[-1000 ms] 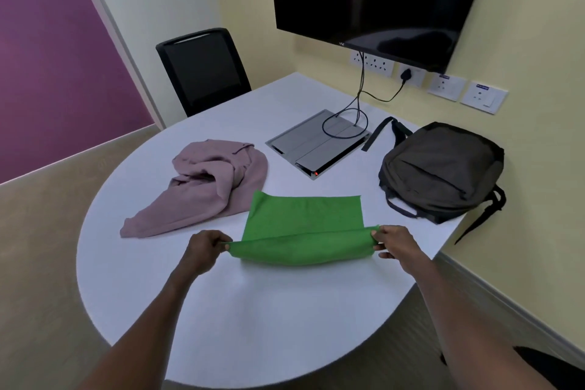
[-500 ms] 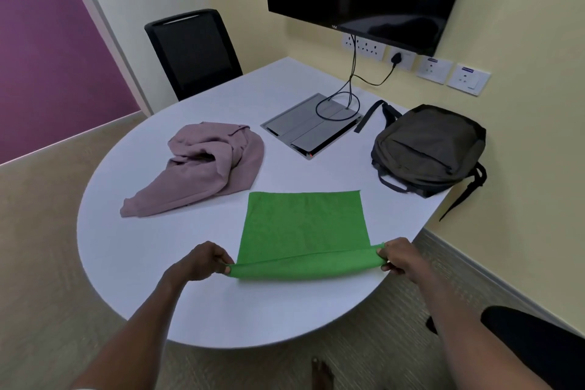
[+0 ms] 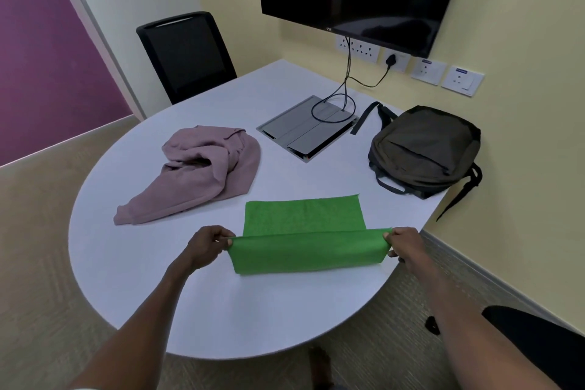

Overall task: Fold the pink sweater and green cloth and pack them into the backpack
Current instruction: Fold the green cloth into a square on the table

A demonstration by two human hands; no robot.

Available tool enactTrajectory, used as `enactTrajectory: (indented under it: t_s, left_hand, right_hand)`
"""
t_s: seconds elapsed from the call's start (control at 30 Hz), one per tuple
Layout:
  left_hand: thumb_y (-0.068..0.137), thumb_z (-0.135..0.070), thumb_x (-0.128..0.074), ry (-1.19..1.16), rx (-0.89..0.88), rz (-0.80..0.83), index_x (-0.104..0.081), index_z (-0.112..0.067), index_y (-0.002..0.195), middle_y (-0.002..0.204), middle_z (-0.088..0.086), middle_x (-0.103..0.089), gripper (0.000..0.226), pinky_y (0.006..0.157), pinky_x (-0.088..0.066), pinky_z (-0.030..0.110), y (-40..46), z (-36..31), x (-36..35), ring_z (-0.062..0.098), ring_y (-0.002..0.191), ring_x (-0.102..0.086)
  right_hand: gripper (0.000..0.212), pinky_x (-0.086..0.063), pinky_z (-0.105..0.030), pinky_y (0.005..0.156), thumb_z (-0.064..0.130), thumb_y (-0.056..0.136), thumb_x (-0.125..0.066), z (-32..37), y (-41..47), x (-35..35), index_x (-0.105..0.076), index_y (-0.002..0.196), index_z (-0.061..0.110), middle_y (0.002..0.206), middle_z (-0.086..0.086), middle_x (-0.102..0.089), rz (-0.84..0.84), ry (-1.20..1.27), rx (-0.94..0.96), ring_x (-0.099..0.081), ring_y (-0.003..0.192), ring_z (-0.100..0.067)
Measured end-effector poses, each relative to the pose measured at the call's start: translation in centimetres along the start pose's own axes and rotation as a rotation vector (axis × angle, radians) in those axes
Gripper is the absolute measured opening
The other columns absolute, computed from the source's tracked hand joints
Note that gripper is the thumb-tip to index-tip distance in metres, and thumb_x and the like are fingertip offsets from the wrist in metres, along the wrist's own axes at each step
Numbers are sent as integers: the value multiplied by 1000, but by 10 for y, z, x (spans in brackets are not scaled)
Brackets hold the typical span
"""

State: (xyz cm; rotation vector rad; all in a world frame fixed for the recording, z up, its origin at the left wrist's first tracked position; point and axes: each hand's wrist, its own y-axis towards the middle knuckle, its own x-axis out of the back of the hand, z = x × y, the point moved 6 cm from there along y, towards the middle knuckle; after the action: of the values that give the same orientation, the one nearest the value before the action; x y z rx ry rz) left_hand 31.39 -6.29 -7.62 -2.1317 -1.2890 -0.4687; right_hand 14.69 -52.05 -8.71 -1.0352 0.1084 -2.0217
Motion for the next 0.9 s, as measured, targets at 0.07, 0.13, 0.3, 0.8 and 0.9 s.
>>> enactTrajectory:
  t_s: [0.07, 0.13, 0.3, 0.8, 0.9]
  left_hand:
    - [91, -8, -66, -58, 12, -41, -74, -16, 90, 83, 11, -73, 12, 73, -50, 33, 11, 1, 2, 15, 72, -60]
    - [92, -7, -65, -124, 22, -78, -74, -13, 92, 86, 11, -74, 11, 79, -54, 36, 21, -1, 3, 18, 76, -63]
    - [94, -5, -61, -227, 44, -156, -71, -9, 94, 86, 13, -72, 11, 80, -60, 38, 54, -8, 6, 24, 78, -67]
    - [93, -7, -62, -63, 192, -326, -71, -11, 92, 84, 8, -72, 9, 75, -56, 38, 156, 21, -12, 29, 73, -69]
    - [93, -8, -62, -36, 208, -314, -70, -12, 93, 89, 11, -72, 9, 75, -55, 38, 173, 29, -18, 28, 75, -67]
  right_hand:
    - [17, -41, -26, 46, 12, 97, -60, 5, 10, -1, -65, 84, 2, 88, -13, -66, -13, 67, -2, -65, 60, -26]
    - [15, -49, -29, 50, 12, 97, -59, 12, 23, -3, -64, 87, 2, 92, -16, -66, -32, 130, -9, -65, 59, -26]
    - [14, -51, -31, 52, 14, 98, -57, 37, 56, -8, -64, 89, 5, 83, -13, -65, -48, 155, 20, -64, 56, -24]
    - [35, -47, -31, 55, 21, 94, -60, 65, 174, -61, -51, 61, 13, 58, -4, -57, 52, -181, 29, -68, 57, -27]
    - [39, -54, -39, 68, 24, 92, -61, 57, 192, -77, -44, 58, 15, 62, -4, -56, 55, -227, 2, -68, 69, -34]
